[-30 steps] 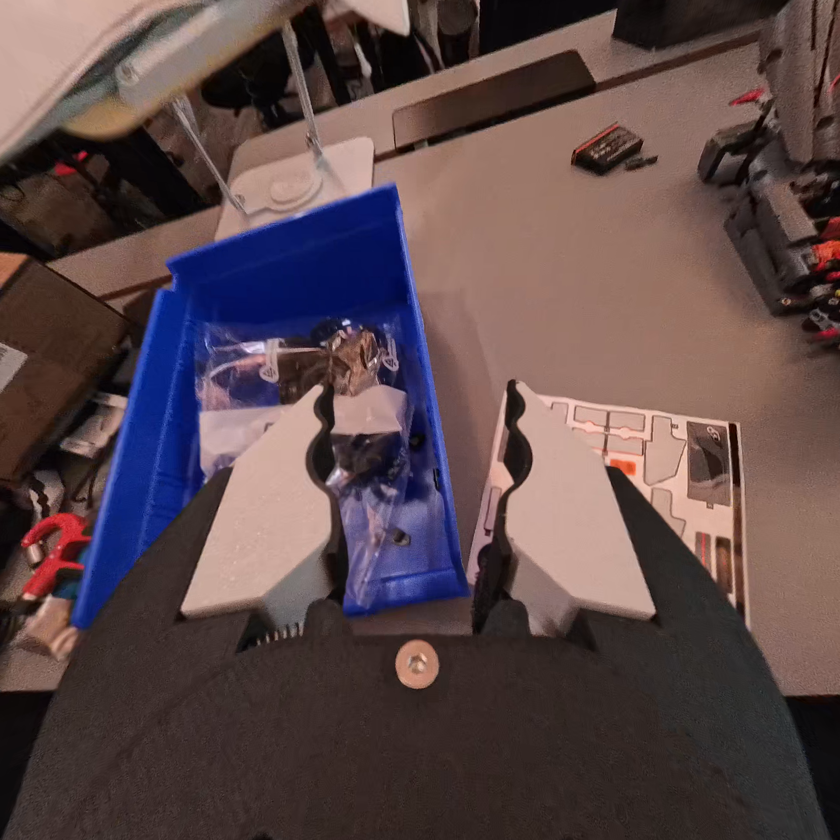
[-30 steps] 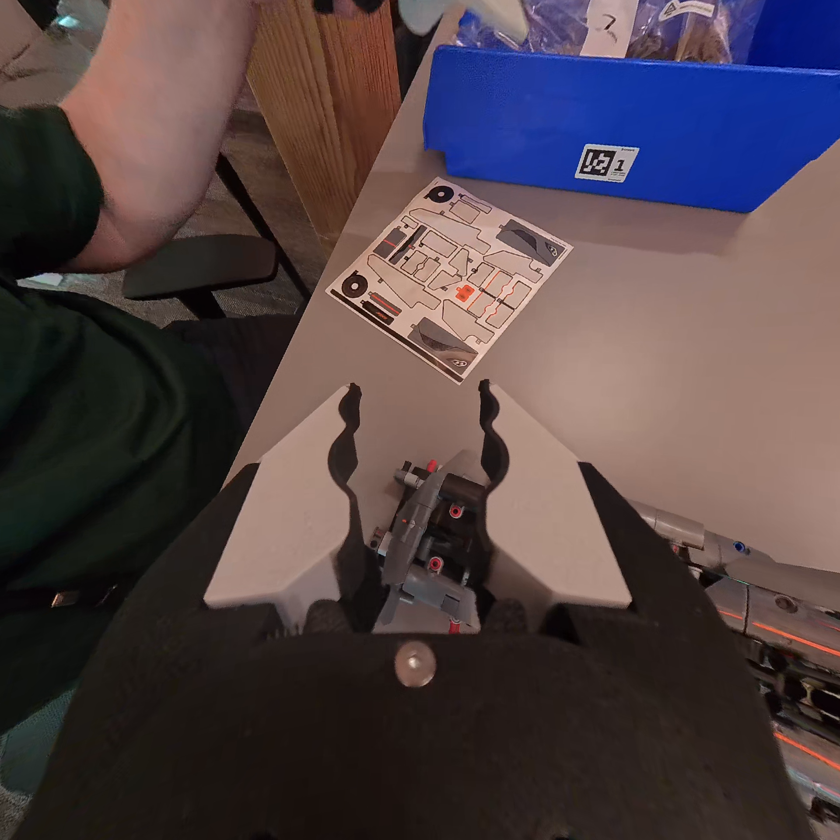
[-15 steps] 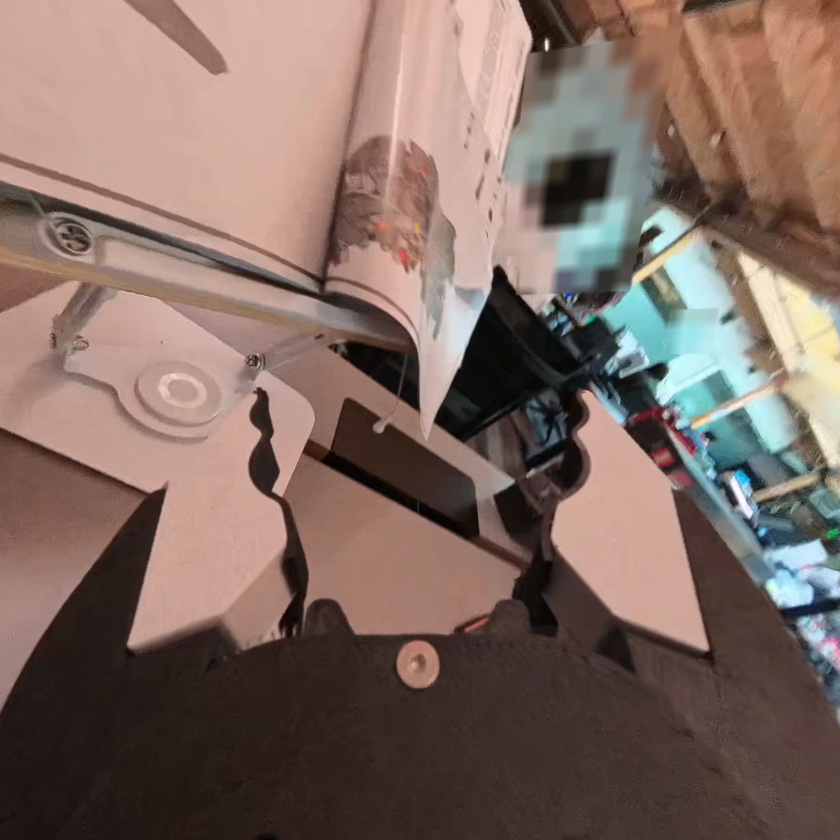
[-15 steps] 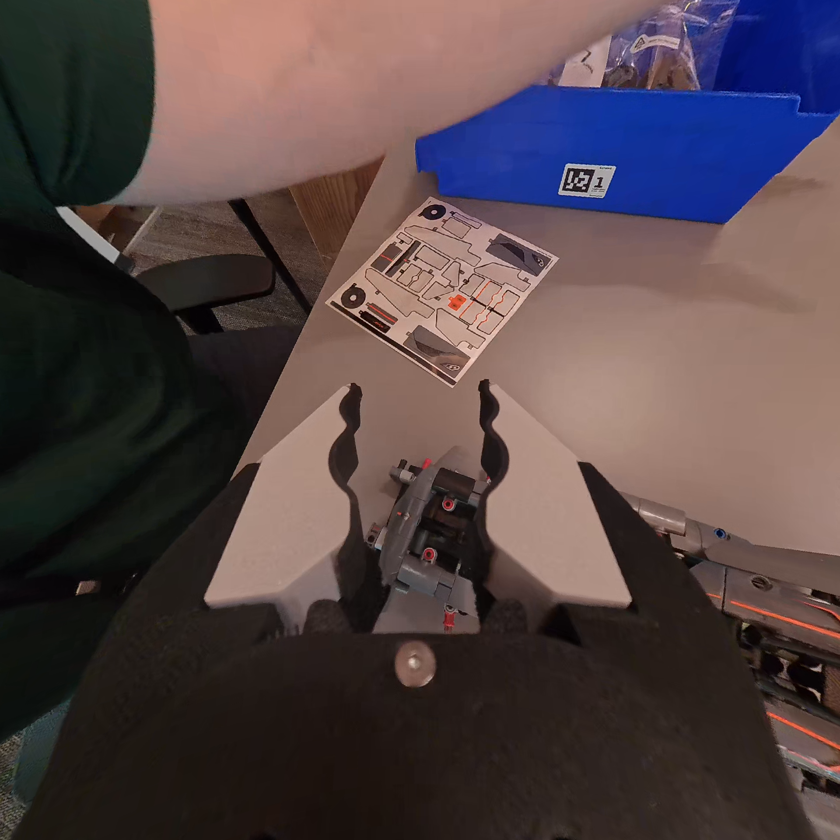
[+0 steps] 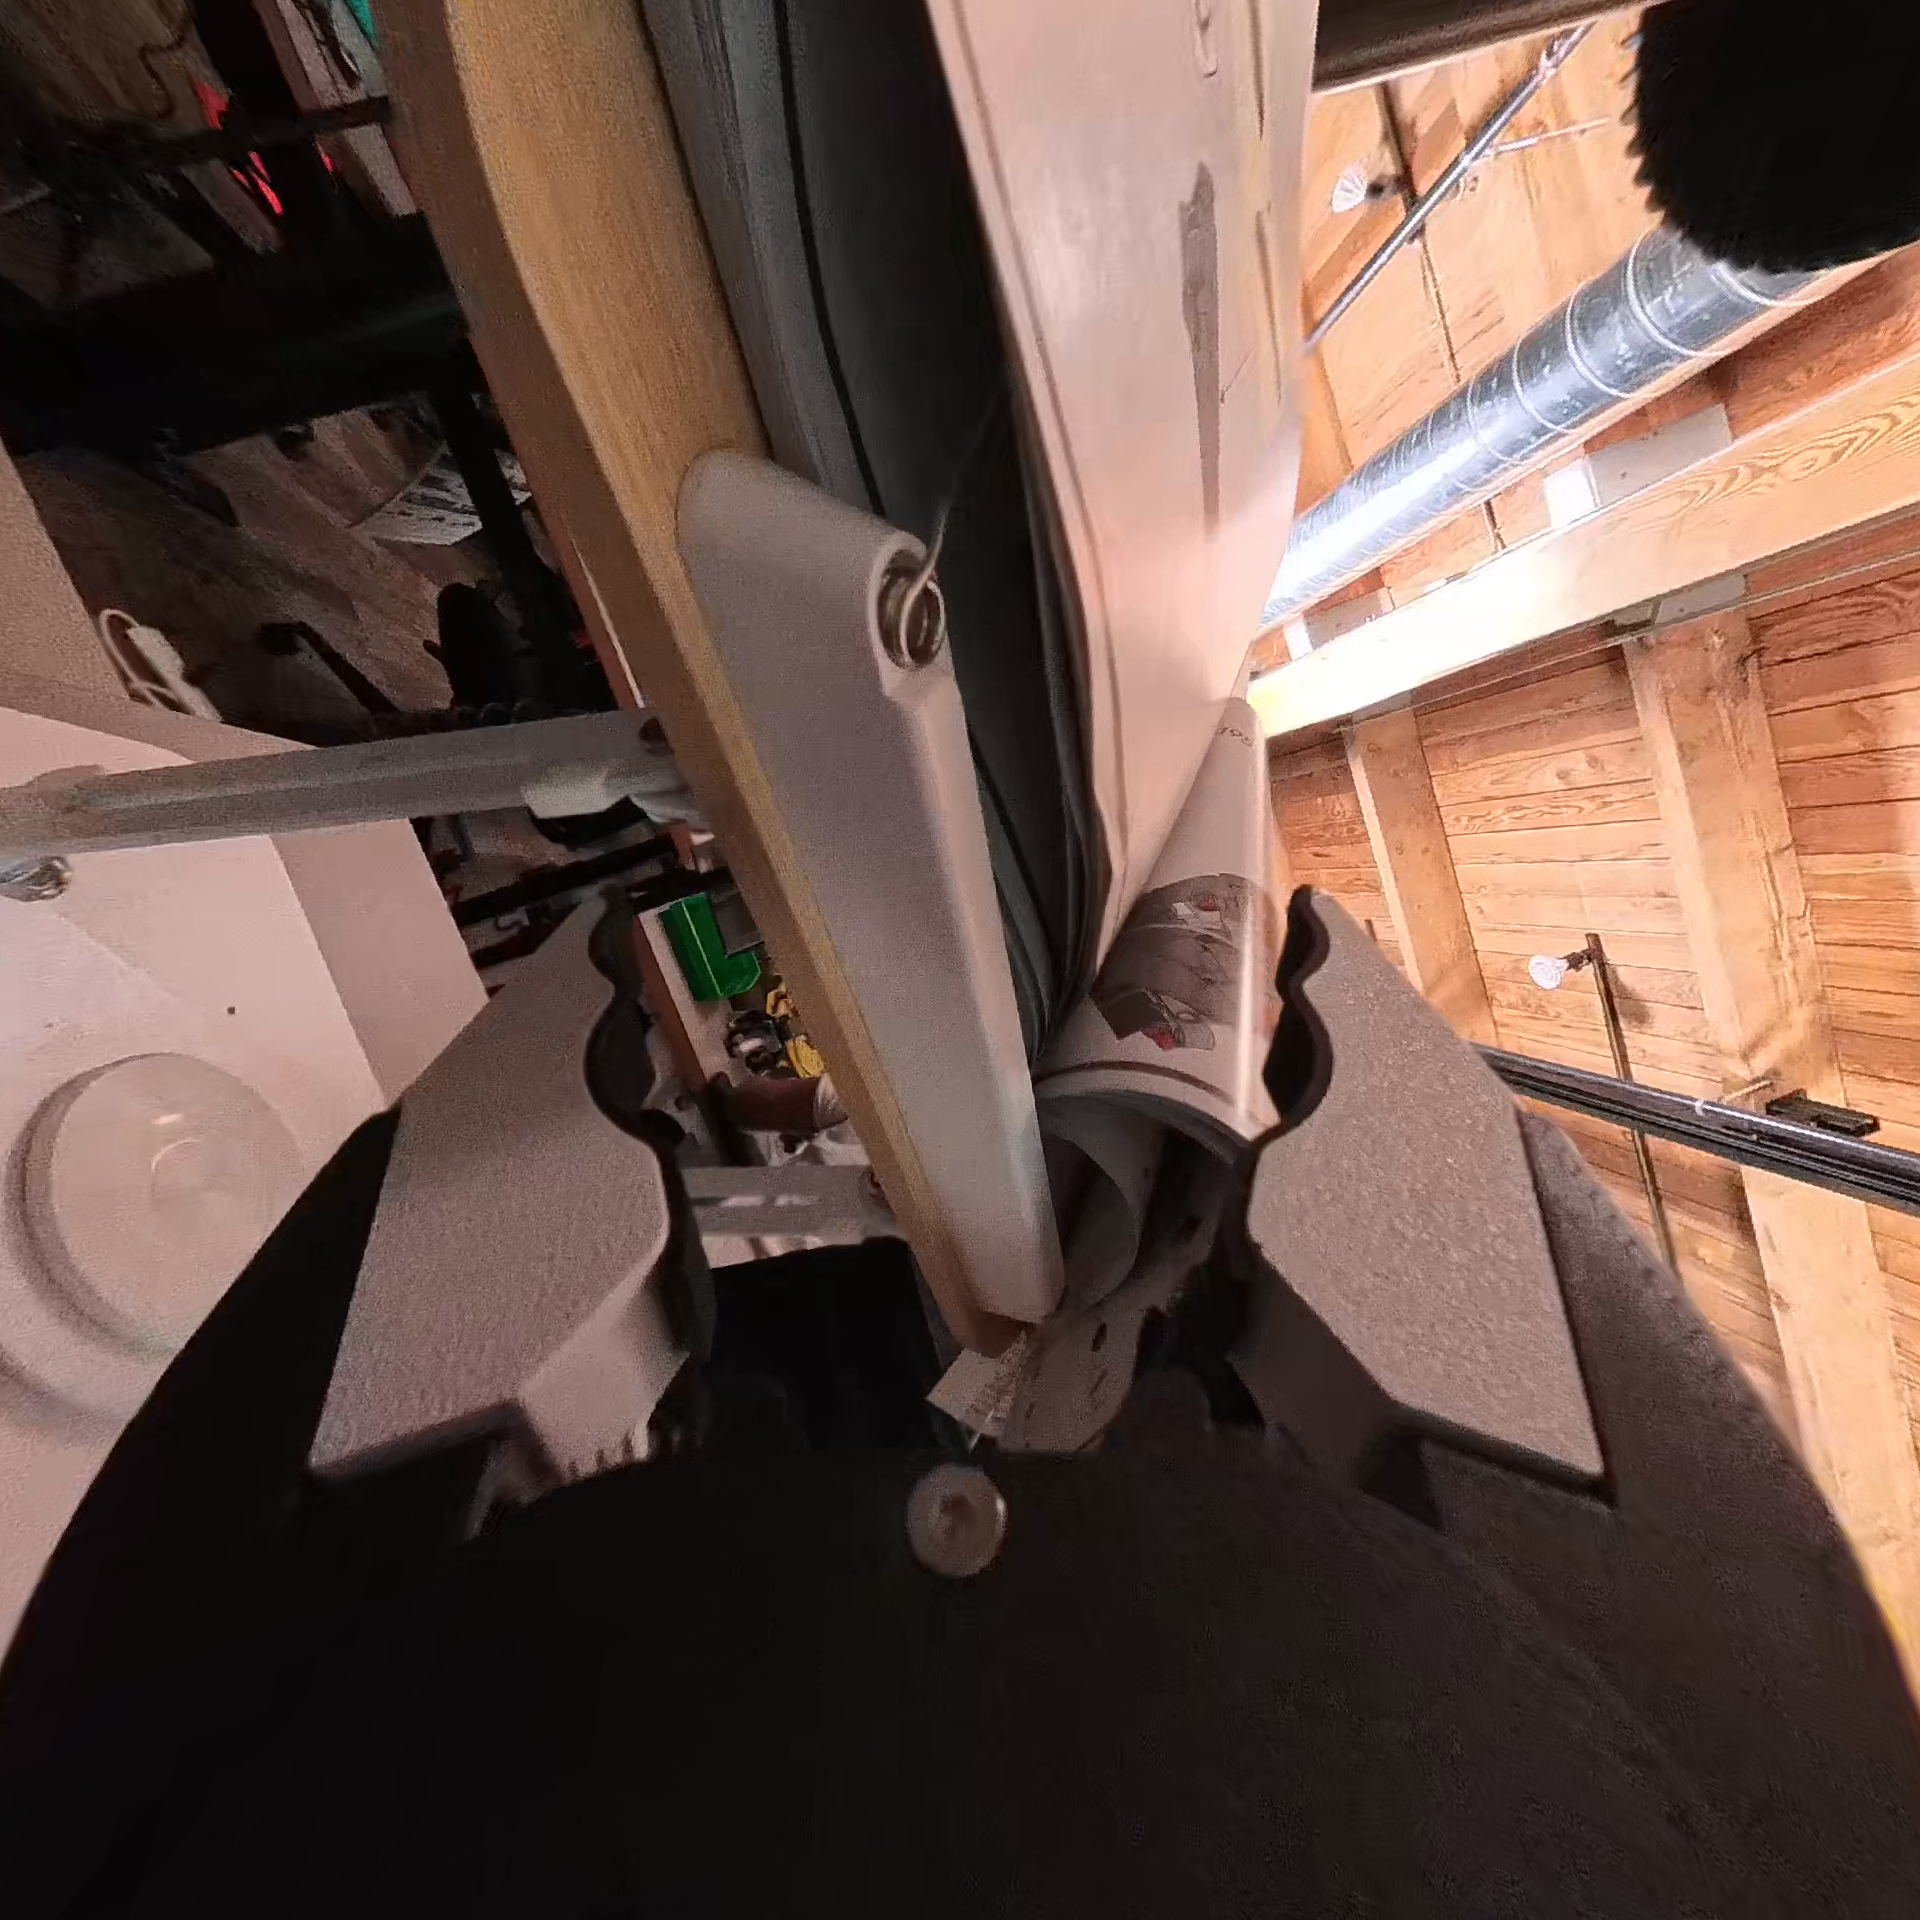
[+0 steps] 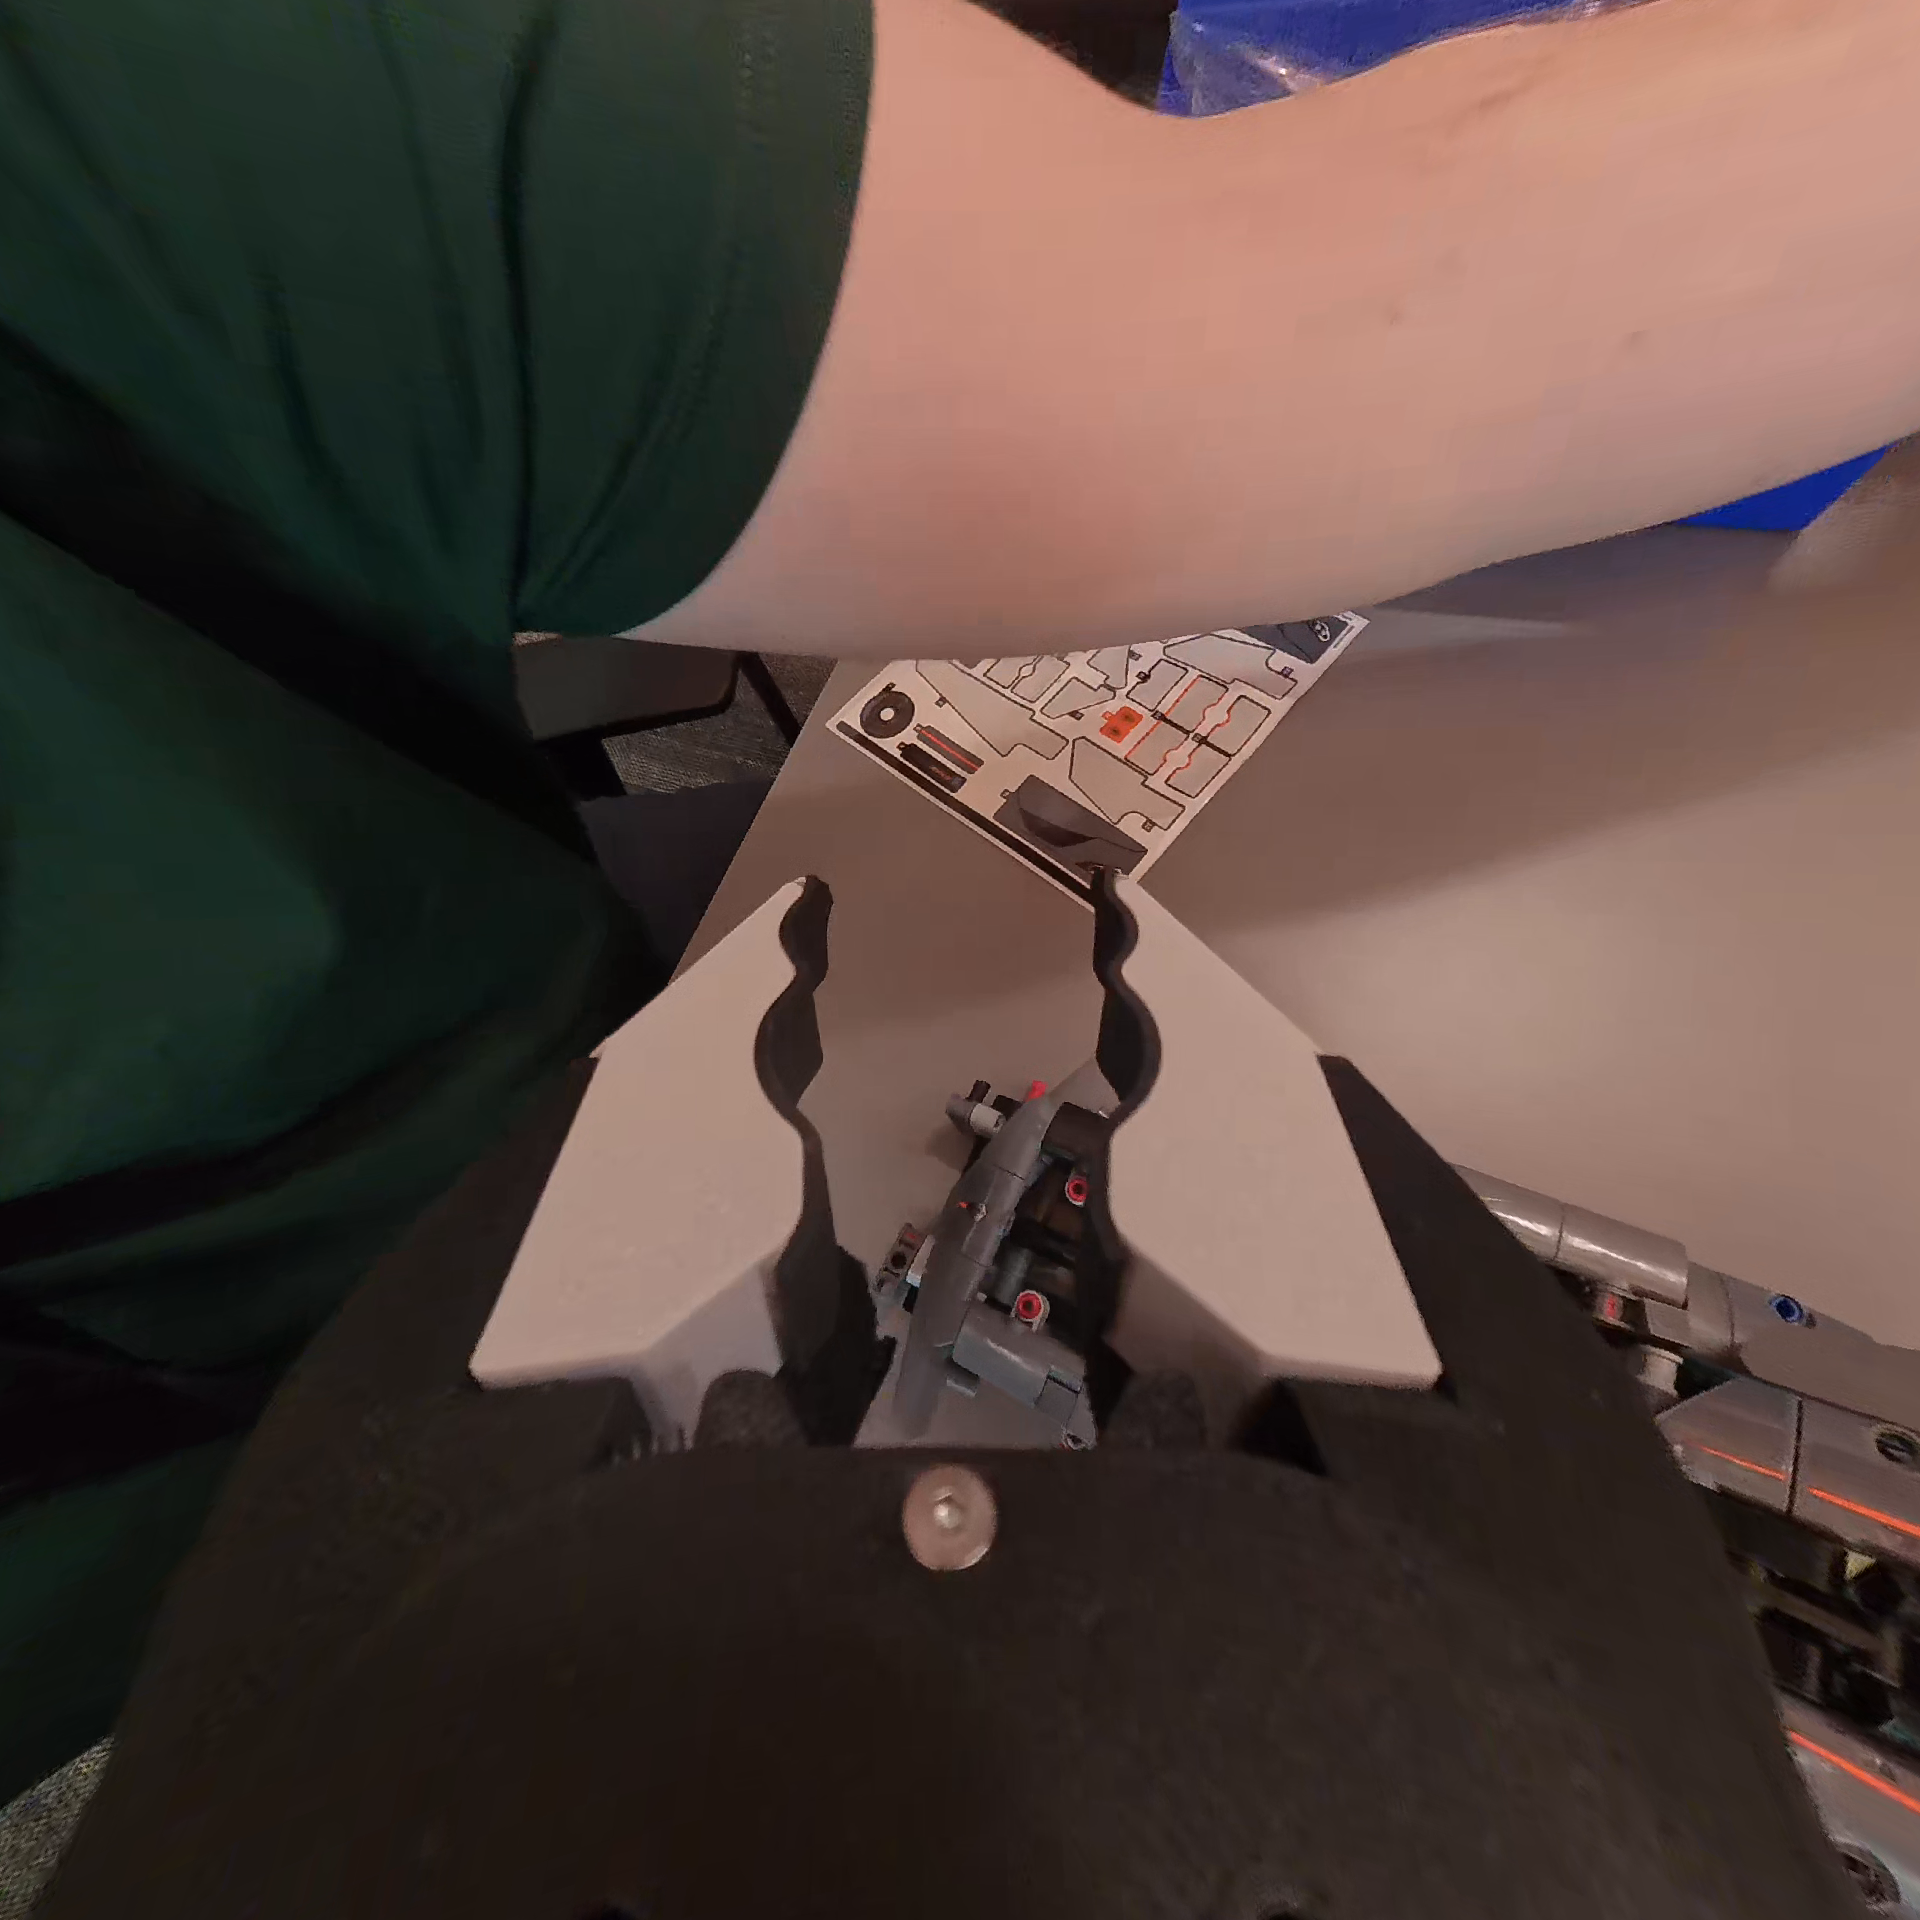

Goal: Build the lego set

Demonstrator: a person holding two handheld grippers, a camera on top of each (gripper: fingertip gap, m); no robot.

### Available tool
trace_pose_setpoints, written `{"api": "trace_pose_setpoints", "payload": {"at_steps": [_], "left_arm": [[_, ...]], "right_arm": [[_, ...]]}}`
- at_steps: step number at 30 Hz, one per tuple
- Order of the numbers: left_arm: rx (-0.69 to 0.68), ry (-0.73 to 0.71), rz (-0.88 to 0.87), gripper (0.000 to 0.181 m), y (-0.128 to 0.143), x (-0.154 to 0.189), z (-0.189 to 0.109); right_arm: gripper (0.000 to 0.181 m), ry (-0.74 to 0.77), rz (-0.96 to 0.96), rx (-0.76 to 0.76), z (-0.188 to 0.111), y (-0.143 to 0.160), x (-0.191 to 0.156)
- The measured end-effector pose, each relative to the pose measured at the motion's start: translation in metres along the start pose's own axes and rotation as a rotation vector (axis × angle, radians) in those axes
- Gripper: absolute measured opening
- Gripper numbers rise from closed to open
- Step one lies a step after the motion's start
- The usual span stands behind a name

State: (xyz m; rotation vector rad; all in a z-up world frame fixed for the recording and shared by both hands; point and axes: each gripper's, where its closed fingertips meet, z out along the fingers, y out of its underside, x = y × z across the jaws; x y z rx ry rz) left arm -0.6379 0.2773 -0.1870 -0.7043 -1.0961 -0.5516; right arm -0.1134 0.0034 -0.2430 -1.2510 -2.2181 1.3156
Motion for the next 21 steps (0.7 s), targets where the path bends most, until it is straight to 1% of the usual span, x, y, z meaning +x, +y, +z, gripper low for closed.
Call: {"api": "trace_pose_setpoints", "payload": {"at_steps": [2,4,6,8,9,10,13,14,15,17,19,21], "left_arm": [[0.008,0.023,-0.023,0.115,0.0,-0.001,0.011],[-0.004,0.099,-0.044,0.111,0.004,0.005,0.021],[-0.005,0.143,-0.057,0.111,0.007,0.006,0.029],[-0.005,0.243,-0.082,0.097,0.008,0.019,0.032],[0.016,0.242,-0.092,0.098,0.006,0.019,0.031],[0.039,0.253,-0.105,0.093,0.004,0.019,0.031],[0.08,0.263,-0.14,0.075,0.0,0.014,0.032],[0.089,0.242,-0.146,0.062,-0.001,0.01,0.033],[0.096,0.232,-0.142,0.055,-0.001,0.007,0.033],[0.107,0.244,-0.158,0.046,-0.001,0.005,0.033],[0.109,0.246,-0.156,0.039,-0.001,0.003,0.034],[0.109,0.246,-0.162,0.039,-0.001,0.003,0.034]], "right_arm": [[0.05,-0.01,0.004,0.002,0.001,0.001,0.0],[0.05,-0.011,0.009,0.001,0.001,0.002,0.001],[0.05,-0.013,0.016,0.0,0.0,0.004,0.003],[0.05,-0.015,0.023,0.003,0.0,0.005,0.006],[0.05,-0.02,0.029,0.006,0.0,0.006,0.007],[0.049,-0.025,0.036,0.008,0.0,0.007,0.008],[0.049,-0.039,0.059,0.013,0.003,0.011,0.012],[0.049,-0.041,0.063,0.009,0.004,0.013,0.013],[0.049,-0.04,0.066,0.003,0.005,0.015,0.014],[0.049,-0.036,0.068,-0.002,0.006,0.017,0.016],[0.048,-0.036,0.067,0.004,0.004,0.016,0.016],[0.048,-0.032,0.066,0.01,0.002,0.015,0.017]]}}
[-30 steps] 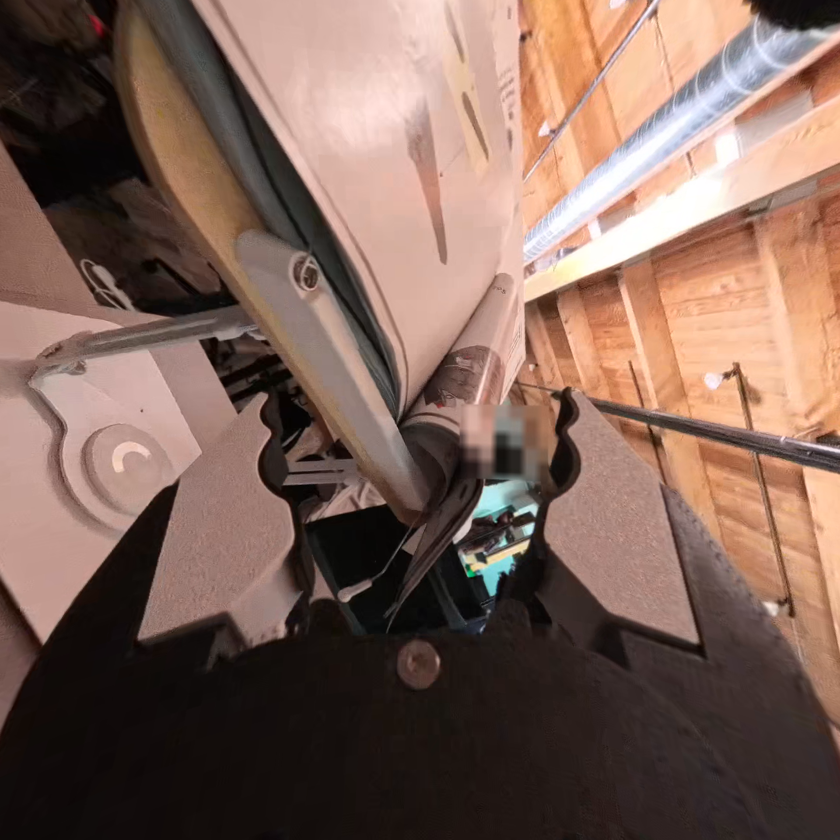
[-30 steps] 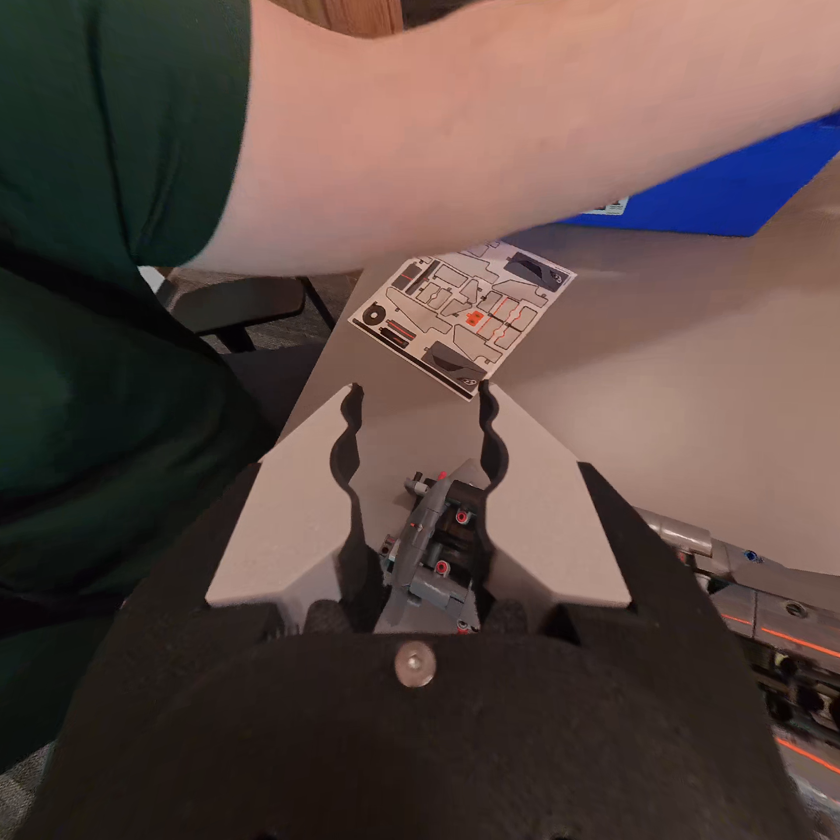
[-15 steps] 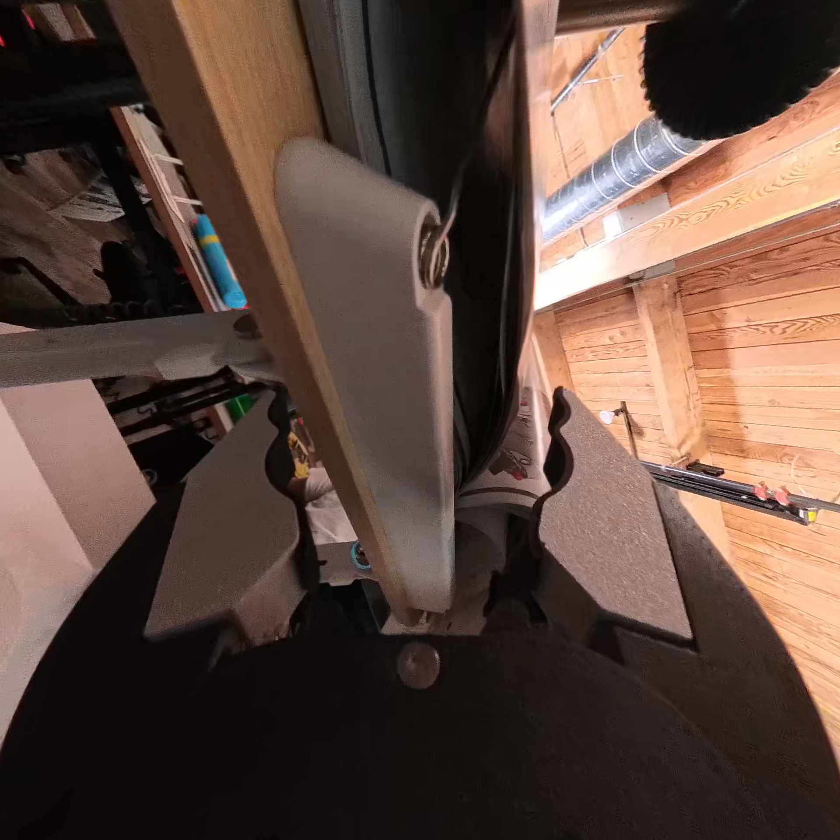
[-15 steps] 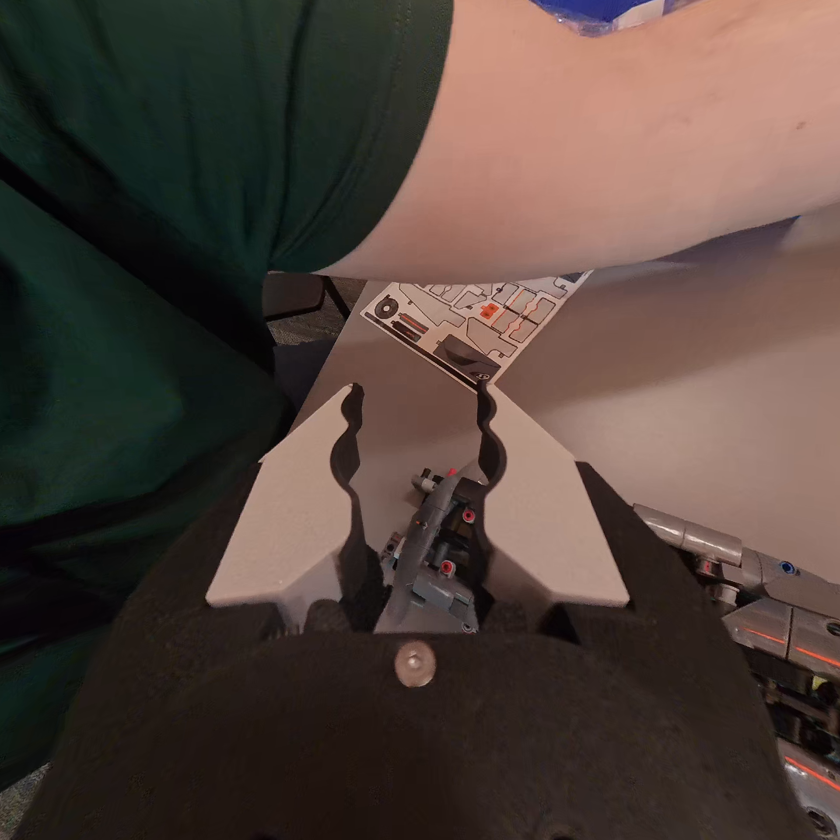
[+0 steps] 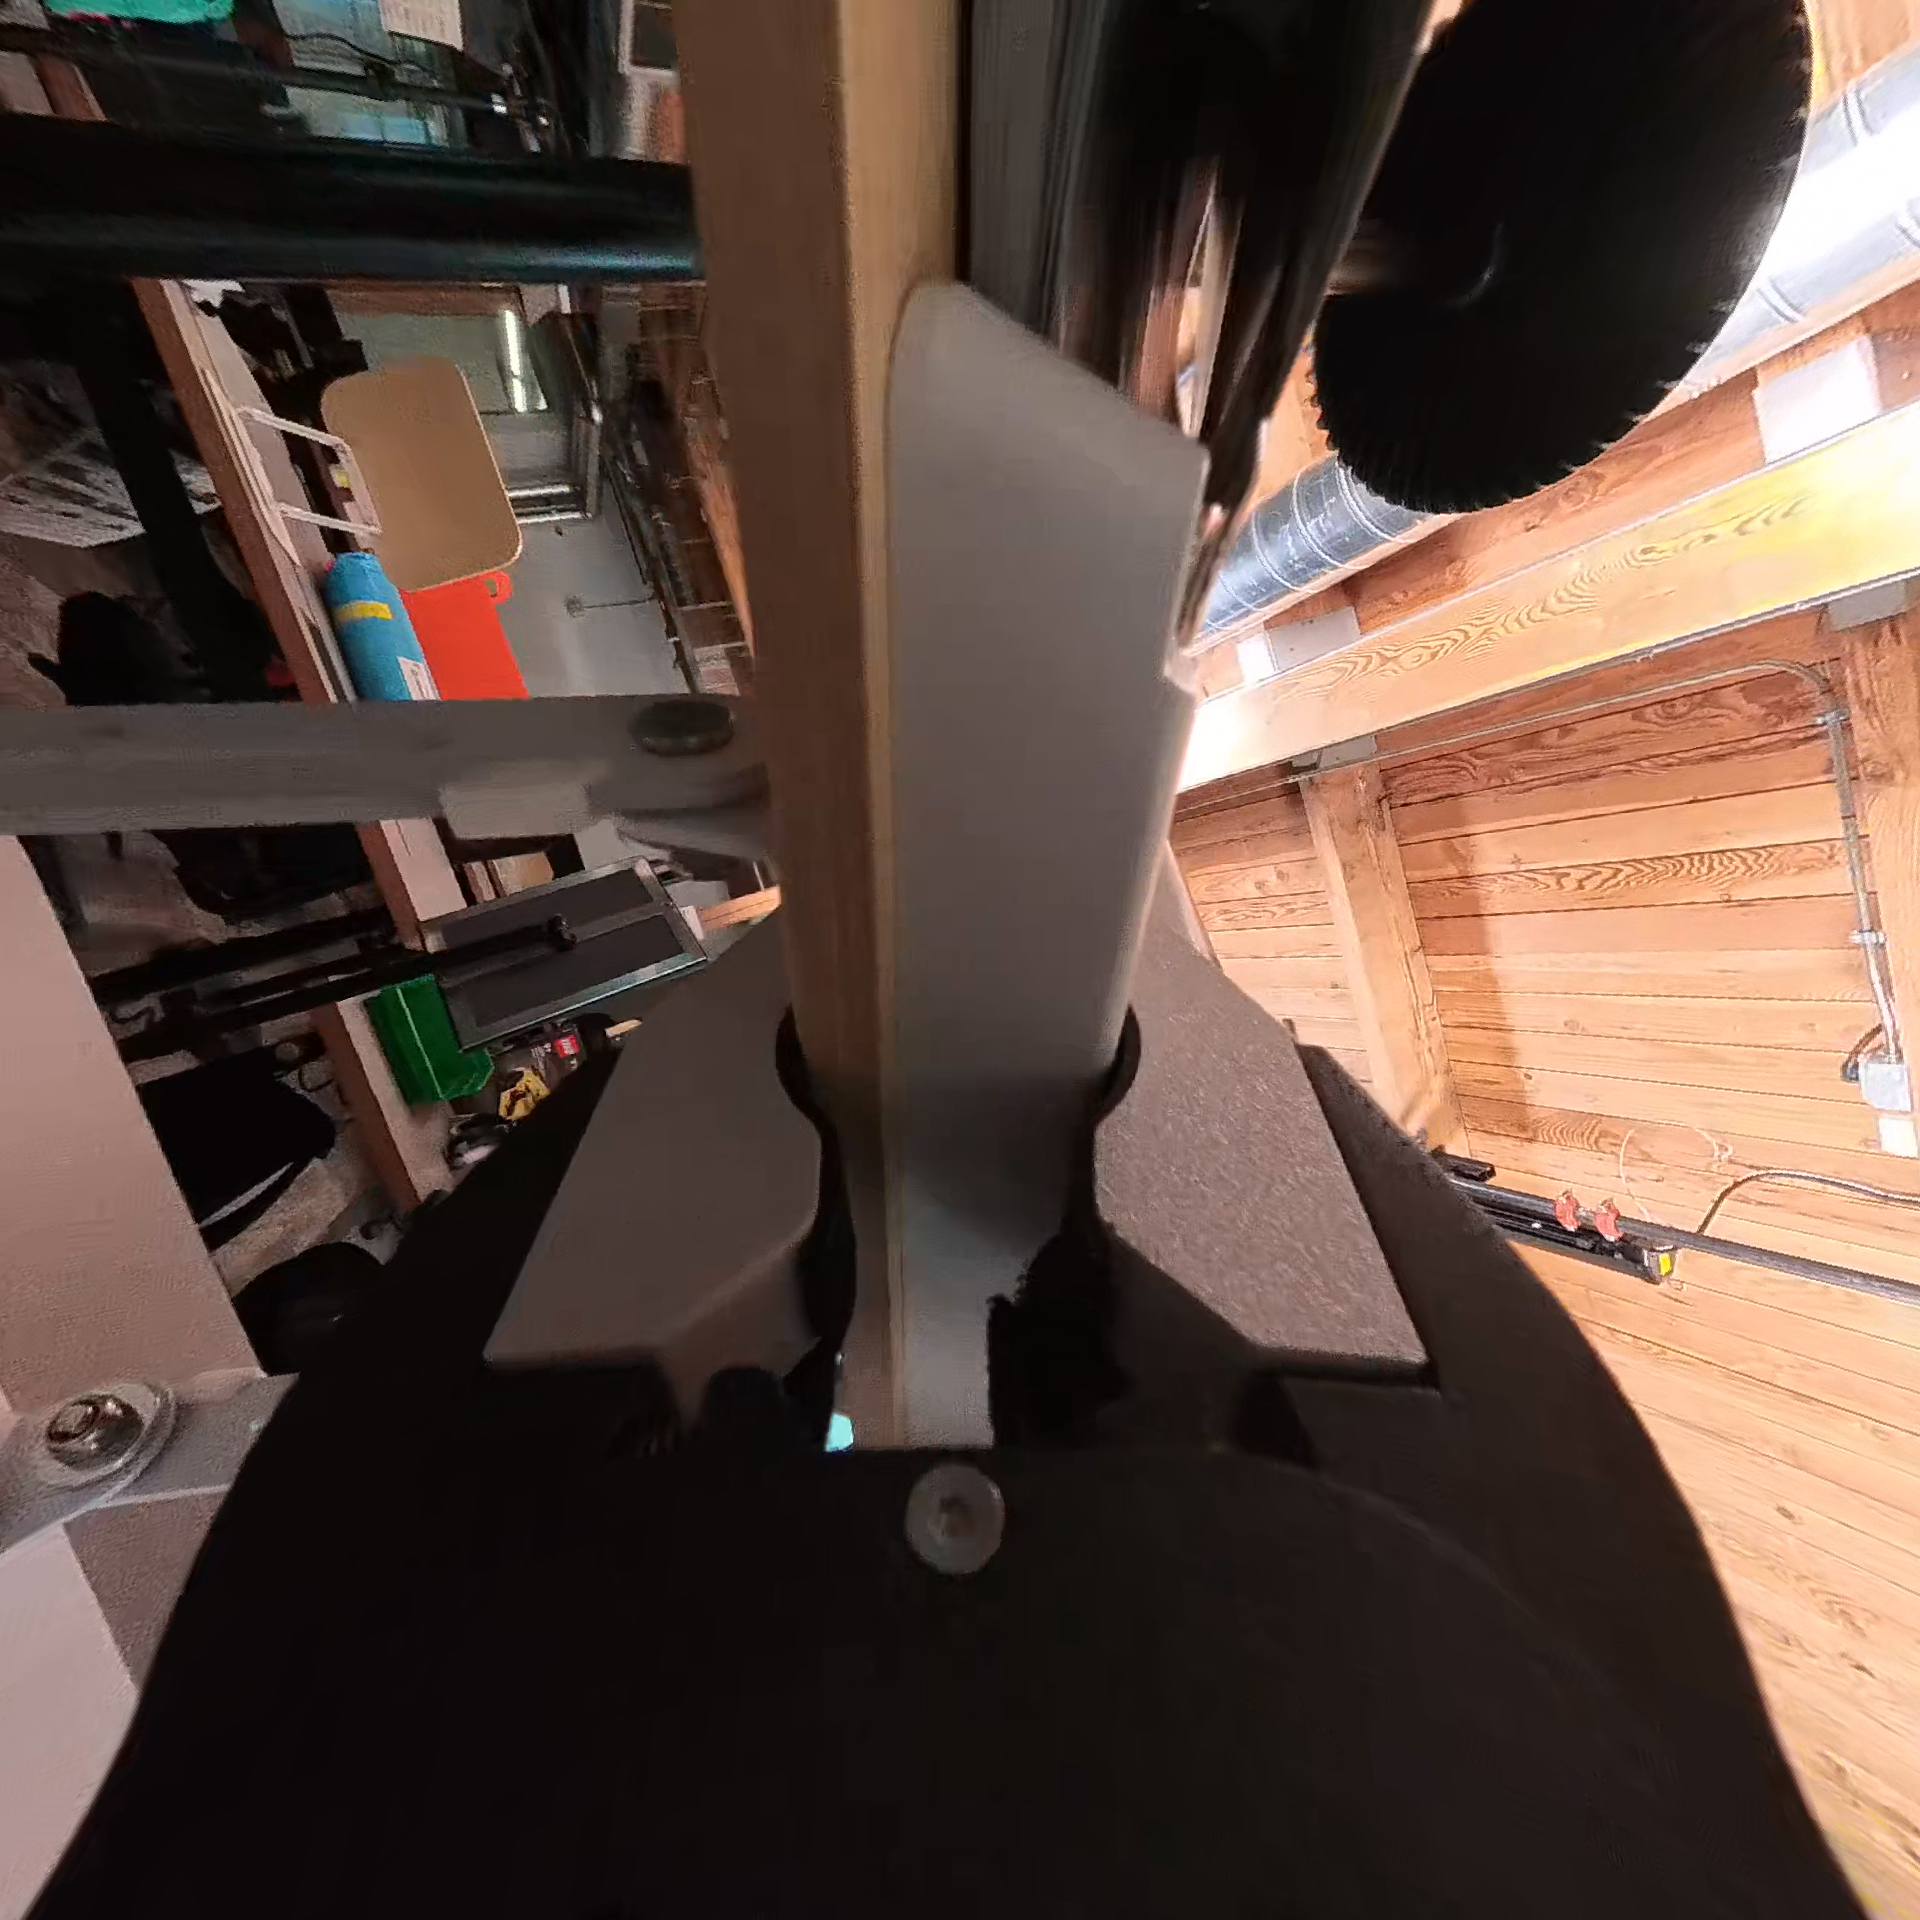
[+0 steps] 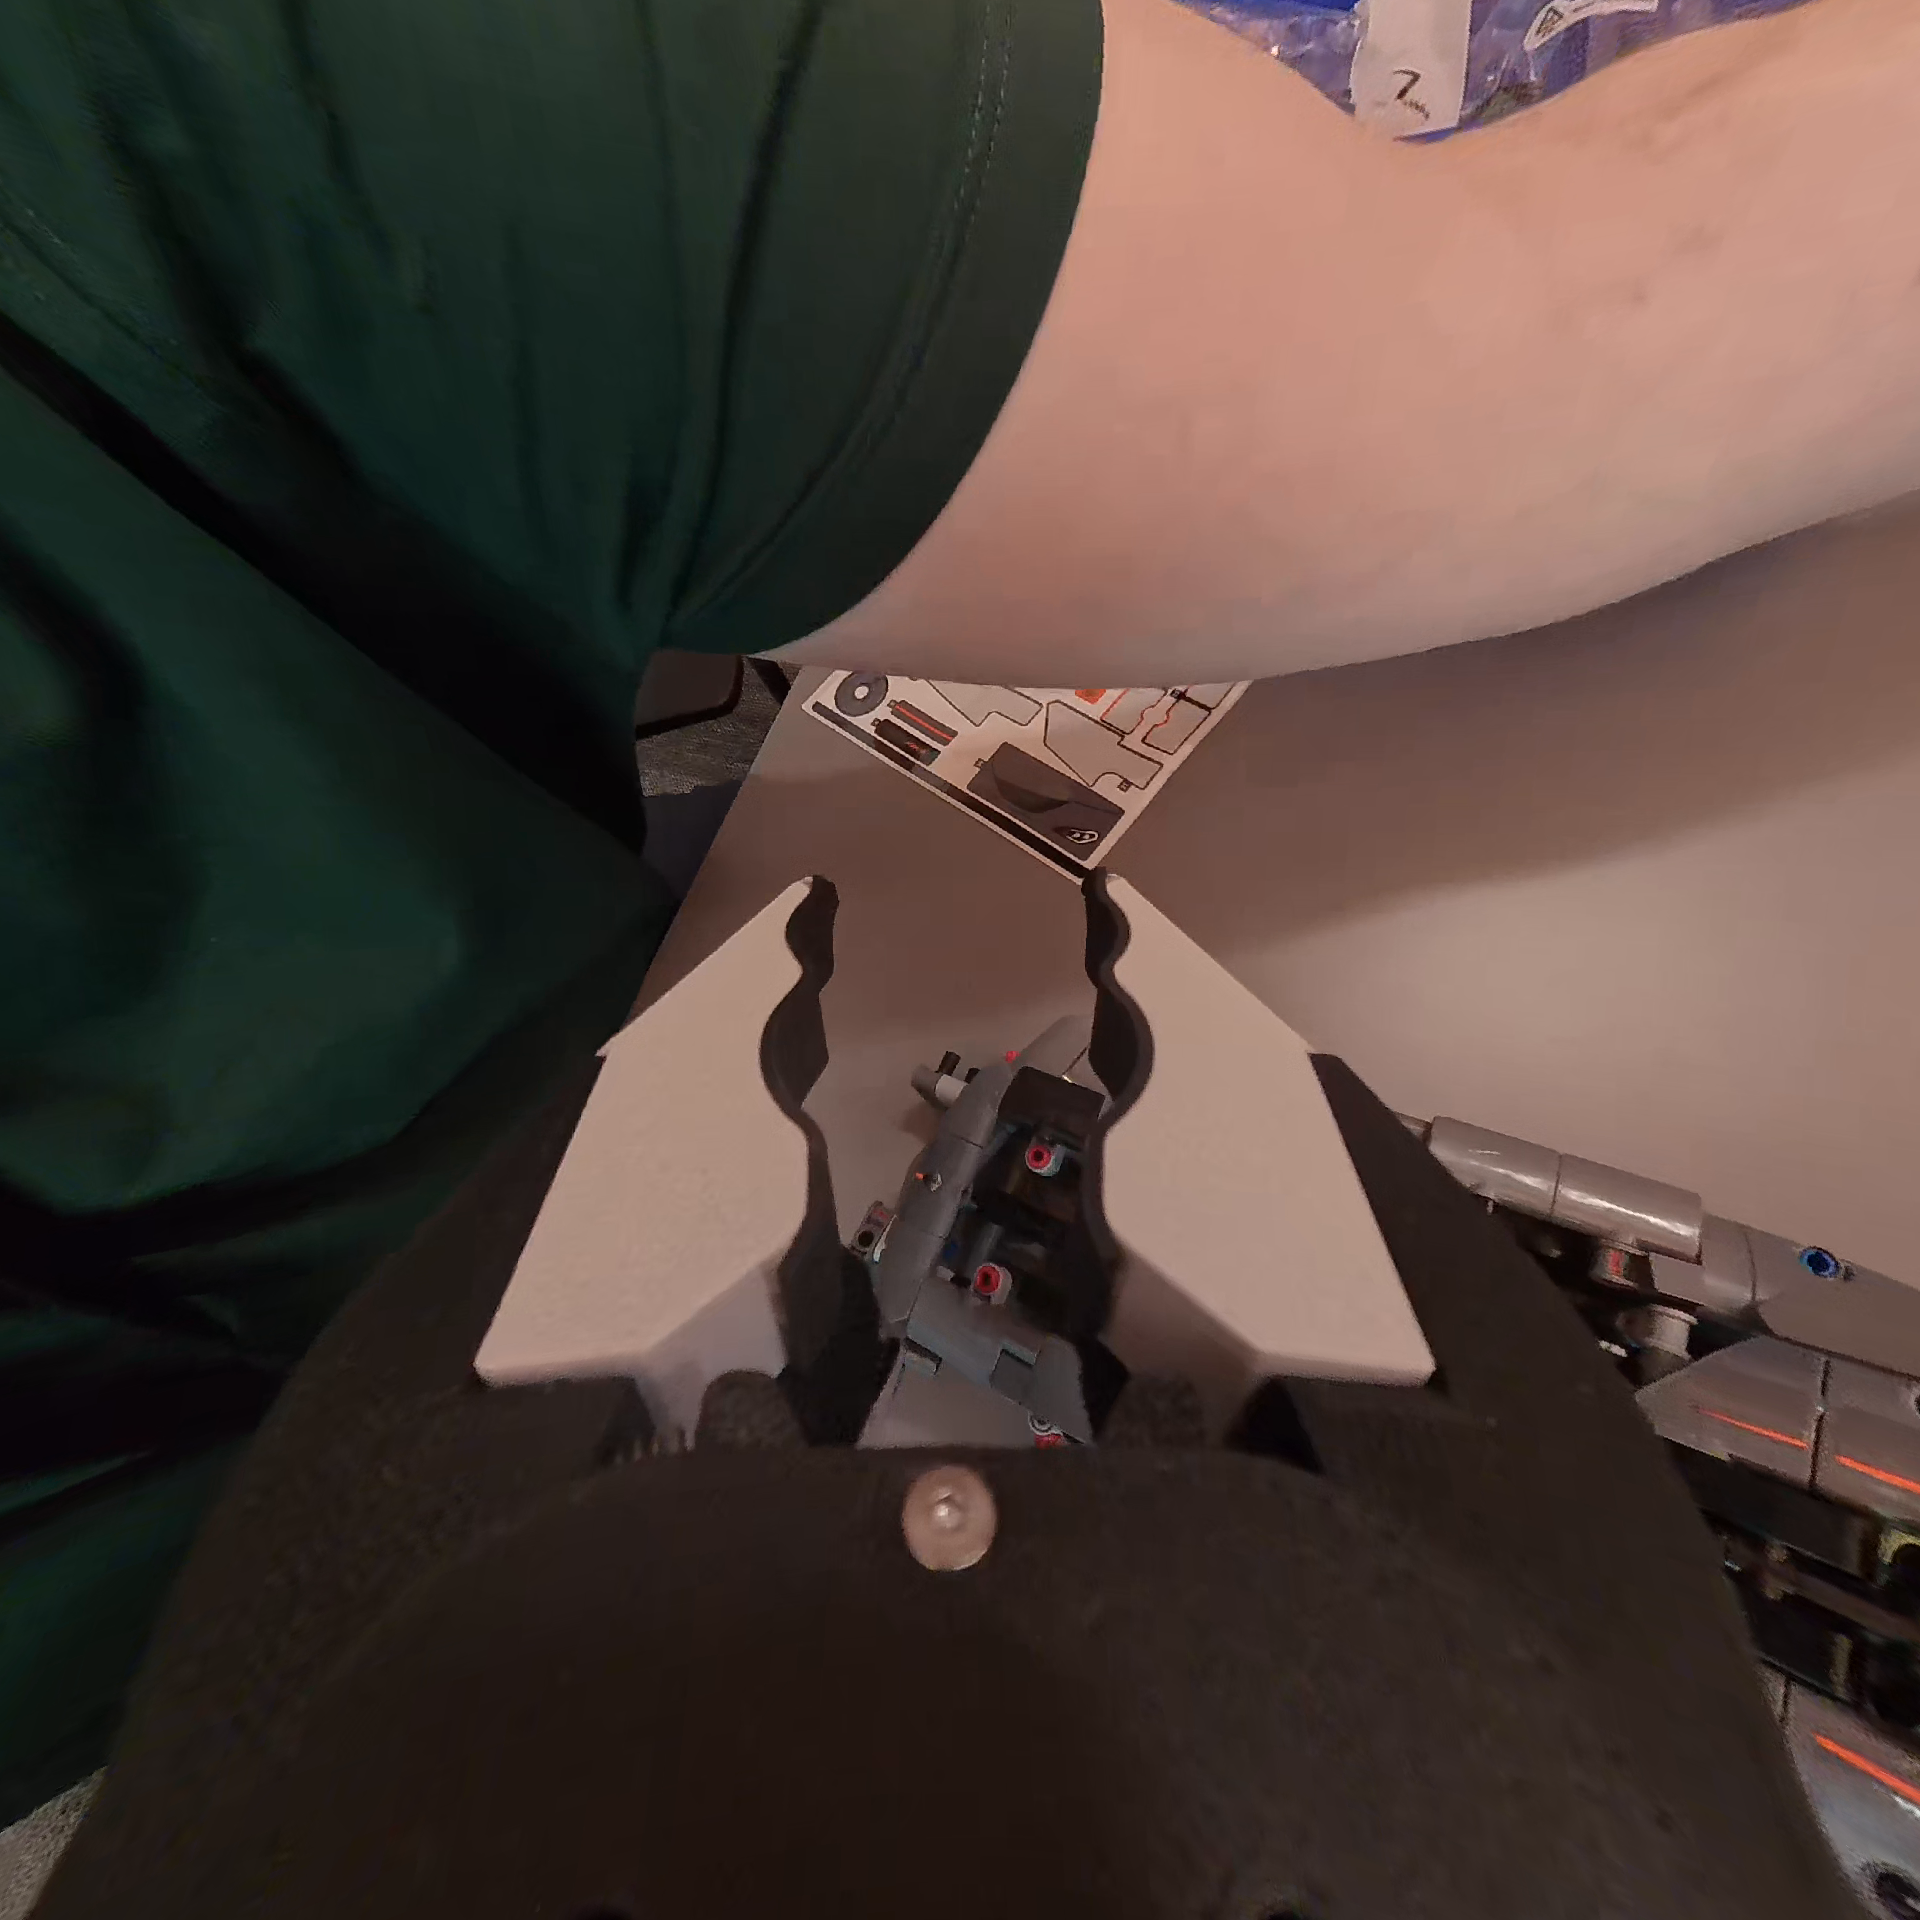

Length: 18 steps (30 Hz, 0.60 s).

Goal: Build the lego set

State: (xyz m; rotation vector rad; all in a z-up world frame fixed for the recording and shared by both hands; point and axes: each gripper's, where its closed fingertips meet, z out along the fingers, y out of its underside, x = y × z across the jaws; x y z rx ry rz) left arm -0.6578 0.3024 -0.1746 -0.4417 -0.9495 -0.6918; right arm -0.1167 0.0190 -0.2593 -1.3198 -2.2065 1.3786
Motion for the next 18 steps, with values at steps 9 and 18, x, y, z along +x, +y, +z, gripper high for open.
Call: {"api": "trace_pose_setpoints", "payload": {"at_steps": [9,18], "left_arm": [[-0.033,-0.01,0.008,0.038,0.015,0.006,-0.009],[-0.075,-0.003,-0.018,0.038,0.052,0.03,-0.045]], "right_arm": [[0.047,-0.012,0.016,0.008,0.0,0.001,0.004],[0.047,0.003,-0.014,0.019,-0.008,-0.005,-0.001]]}}
